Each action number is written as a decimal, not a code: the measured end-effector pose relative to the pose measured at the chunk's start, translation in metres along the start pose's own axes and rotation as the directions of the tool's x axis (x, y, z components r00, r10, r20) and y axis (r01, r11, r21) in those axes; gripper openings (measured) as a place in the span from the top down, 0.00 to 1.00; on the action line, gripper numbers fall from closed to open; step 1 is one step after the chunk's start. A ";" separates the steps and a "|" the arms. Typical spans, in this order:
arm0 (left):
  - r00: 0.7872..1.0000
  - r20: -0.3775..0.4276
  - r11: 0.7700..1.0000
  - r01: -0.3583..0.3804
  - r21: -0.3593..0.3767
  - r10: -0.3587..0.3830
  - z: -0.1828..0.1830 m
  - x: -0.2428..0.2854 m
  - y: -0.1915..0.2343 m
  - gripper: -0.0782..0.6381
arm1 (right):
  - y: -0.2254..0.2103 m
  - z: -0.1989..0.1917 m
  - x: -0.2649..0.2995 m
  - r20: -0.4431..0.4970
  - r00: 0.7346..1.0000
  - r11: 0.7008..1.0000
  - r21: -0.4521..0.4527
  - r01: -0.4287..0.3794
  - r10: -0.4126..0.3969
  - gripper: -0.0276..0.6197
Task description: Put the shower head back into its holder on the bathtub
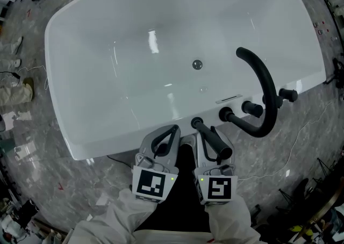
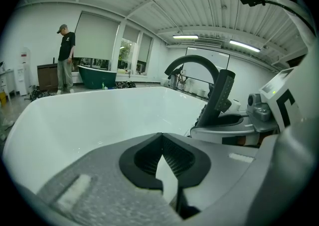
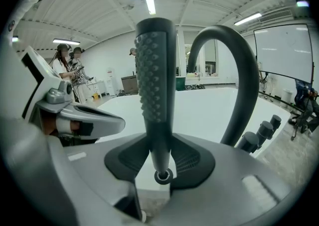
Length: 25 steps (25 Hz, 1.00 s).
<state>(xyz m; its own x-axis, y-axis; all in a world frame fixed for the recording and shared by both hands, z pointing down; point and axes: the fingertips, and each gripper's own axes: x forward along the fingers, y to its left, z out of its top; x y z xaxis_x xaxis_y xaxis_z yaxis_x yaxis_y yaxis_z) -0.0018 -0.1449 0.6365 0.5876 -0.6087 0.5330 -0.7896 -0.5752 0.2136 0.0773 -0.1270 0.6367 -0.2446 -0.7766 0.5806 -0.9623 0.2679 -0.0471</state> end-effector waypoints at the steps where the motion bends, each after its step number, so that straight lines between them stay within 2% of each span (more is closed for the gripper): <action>1: 1.000 -0.003 1.000 0.000 -0.001 0.000 0.000 0.000 0.001 0.89 | 0.000 -0.002 0.001 -0.005 1.000 1.000 0.003 0.001 -0.001 0.74; 14: 0.999 -0.027 1.000 0.022 -0.009 -0.022 -0.011 0.005 0.003 0.89 | -0.005 -0.020 0.012 -0.049 0.998 0.999 0.012 0.031 -0.030 0.74; 17: 0.999 -0.030 0.999 0.023 -0.036 -0.024 -0.012 0.008 0.006 0.89 | -0.002 -0.020 0.016 -0.040 0.999 1.000 0.018 0.023 -0.022 0.74; 25: 0.999 -0.040 0.999 0.033 -0.038 -0.034 -0.017 0.013 0.002 0.89 | 0.005 -0.018 0.018 -0.038 0.999 1.000 0.023 0.019 -0.019 0.74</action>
<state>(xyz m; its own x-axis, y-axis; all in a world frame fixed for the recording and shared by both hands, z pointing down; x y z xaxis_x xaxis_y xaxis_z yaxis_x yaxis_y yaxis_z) 0.0007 -0.1446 0.6581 0.6067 -0.5660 0.5581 -0.7760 -0.5739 0.2616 0.0706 -0.1294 0.6613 -0.2221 -0.7593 0.6117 -0.9693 0.2396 -0.0546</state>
